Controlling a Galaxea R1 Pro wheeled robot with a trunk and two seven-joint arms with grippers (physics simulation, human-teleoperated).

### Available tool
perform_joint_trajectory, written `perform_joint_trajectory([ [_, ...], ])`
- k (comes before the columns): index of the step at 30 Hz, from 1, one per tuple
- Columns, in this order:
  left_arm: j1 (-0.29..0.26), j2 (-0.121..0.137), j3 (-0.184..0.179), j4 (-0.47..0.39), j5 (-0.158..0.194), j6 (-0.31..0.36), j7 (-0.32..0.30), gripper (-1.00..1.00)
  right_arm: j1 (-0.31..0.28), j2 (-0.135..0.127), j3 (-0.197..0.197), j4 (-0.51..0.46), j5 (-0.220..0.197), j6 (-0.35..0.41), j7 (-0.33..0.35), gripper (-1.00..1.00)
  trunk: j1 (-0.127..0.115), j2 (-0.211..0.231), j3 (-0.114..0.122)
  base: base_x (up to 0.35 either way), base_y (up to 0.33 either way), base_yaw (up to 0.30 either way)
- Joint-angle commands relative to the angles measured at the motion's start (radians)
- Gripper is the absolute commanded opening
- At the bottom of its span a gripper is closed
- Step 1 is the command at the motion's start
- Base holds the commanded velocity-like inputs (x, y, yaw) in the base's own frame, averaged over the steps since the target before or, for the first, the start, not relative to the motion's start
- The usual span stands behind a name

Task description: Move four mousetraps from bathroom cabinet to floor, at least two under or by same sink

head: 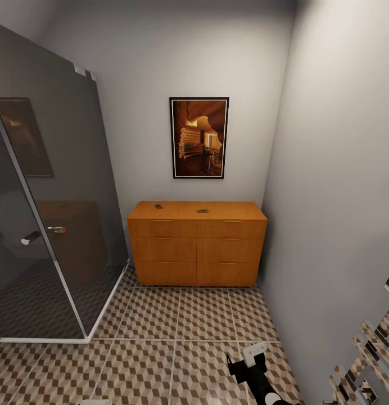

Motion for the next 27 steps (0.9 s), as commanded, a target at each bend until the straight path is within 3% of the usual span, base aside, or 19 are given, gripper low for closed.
perform_joint_trajectory([
  [1, -0.001, 0.0, -0.008, 0.004, 0.008, -0.005, -0.002, 1.0, 0.0, 0.0, 0.003, 0.001, 0.01, -0.001, -0.01, 1.0, 0.0, -0.001, 0.0, 0.0, 0.0, 0.0],
  [27, -0.001, 0.0, -0.008, 0.004, 0.008, -0.005, -0.002, 1.0, 0.0, 0.0, 0.003, 0.001, 0.01, -0.001, -0.01, 1.0, 0.0, -0.001, 0.0, 0.0, 0.0, 0.0],
])
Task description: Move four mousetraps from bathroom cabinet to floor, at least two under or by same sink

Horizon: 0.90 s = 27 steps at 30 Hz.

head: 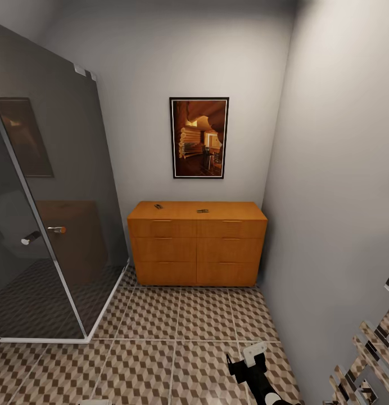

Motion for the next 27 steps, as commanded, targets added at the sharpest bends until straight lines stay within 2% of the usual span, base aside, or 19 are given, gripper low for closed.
perform_joint_trajectory([
  [1, -0.001, 0.0, -0.008, 0.004, 0.008, -0.005, -0.002, 1.0, 0.0, 0.0, 0.003, 0.001, 0.01, -0.001, -0.01, 1.0, 0.0, -0.001, 0.0, 0.0, 0.0, 0.0],
  [27, -0.001, 0.0, -0.008, 0.004, 0.008, -0.005, -0.002, 1.0, 0.0, 0.0, 0.003, 0.001, 0.01, -0.001, -0.01, 1.0, 0.0, -0.001, 0.0, 0.0, 0.0, 0.0],
])
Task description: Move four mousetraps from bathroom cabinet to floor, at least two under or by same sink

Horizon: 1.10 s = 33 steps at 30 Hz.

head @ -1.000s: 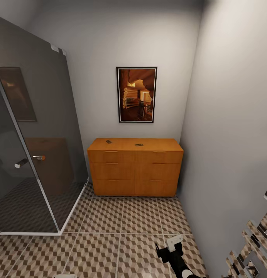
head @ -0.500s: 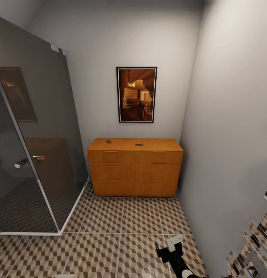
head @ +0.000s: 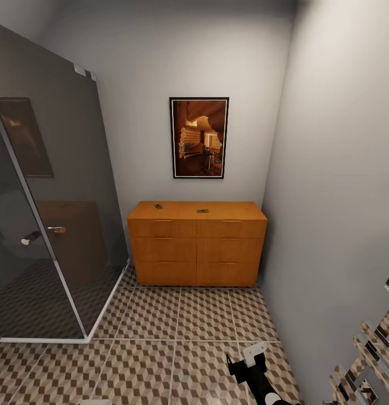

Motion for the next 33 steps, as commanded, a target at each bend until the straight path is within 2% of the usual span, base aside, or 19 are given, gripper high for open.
perform_joint_trajectory([
  [1, -0.001, 0.0, -0.008, 0.004, 0.008, -0.005, -0.002, 1.0, 0.0, 0.001, 0.003, 0.001, 0.01, -0.001, -0.01, 1.0, 0.0, -0.001, 0.0, 0.0, 0.0, 0.0],
  [33, -0.001, 0.0, -0.008, 0.004, 0.008, -0.005, -0.002, 1.0, 0.0, 0.0, 0.003, 0.001, 0.01, -0.001, -0.01, 1.0, 0.0, -0.001, 0.0, 0.0, 0.0, 0.0],
])
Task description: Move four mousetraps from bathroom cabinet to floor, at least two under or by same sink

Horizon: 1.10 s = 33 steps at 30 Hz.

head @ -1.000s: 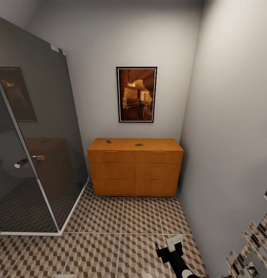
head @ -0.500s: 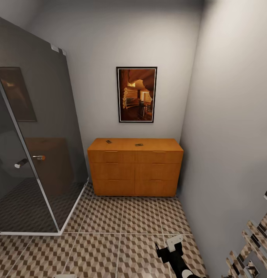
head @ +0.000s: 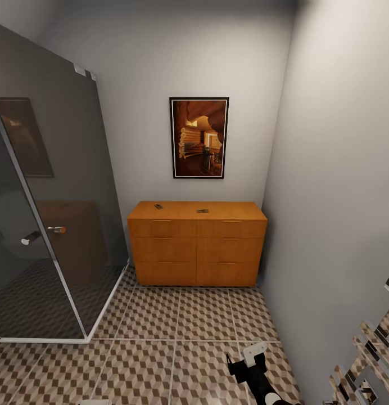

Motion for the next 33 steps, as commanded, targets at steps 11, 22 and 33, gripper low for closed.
perform_joint_trajectory([
  [11, -0.001, 0.0, -0.008, 0.004, 0.008, -0.005, -0.002, 1.0, 0.0, 0.0, 0.003, 0.001, 0.01, -0.001, -0.01, 1.0, 0.0, -0.001, 0.0, 0.0, 0.0, 0.0],
  [22, -0.001, 0.0, -0.008, 0.004, 0.008, -0.005, -0.002, 1.0, 0.0, 0.0, 0.003, 0.001, 0.011, -0.001, -0.01, 1.0, 0.0, -0.001, 0.0, 0.0, 0.0, 0.0],
  [33, -0.001, 0.0, -0.008, 0.004, 0.008, -0.005, -0.002, 1.0, 0.0, 0.0, 0.003, 0.001, 0.01, -0.001, -0.01, 1.0, 0.0, -0.001, 0.0, 0.0, 0.0, 0.0],
])
